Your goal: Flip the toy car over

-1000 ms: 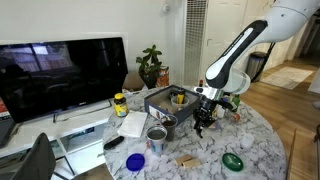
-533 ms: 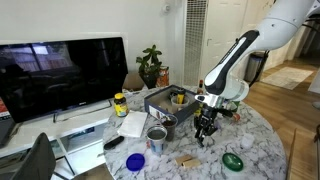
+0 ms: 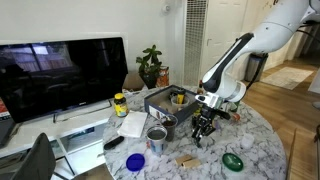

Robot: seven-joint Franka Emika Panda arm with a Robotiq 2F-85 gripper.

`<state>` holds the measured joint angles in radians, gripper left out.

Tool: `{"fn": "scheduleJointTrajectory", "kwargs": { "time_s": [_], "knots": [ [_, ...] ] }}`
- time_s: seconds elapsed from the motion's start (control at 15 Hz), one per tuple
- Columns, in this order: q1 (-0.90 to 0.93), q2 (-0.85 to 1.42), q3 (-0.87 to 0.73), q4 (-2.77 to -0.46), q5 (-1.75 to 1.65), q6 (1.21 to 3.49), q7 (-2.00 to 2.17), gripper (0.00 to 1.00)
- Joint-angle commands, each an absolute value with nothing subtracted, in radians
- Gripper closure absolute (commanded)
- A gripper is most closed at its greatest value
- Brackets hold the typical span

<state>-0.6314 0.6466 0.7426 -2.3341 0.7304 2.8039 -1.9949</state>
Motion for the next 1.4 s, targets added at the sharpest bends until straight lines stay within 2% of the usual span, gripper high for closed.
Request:
{"fn": "scheduleJointTrajectory", "kwargs": {
  "time_s": [0.0, 0.73, 1.33],
  "knots": [
    [-0.59, 0.666, 0.698, -2.325, 0.756, 2.826, -2.009, 0.93],
    [-0.522, 0.571, 0.62, -2.367, 0.803, 2.83, -1.992, 0.93],
    [-0.279, 0.476, 0.372, -2.409, 0.735, 2.802, -1.833, 0.93]
  ]
}}
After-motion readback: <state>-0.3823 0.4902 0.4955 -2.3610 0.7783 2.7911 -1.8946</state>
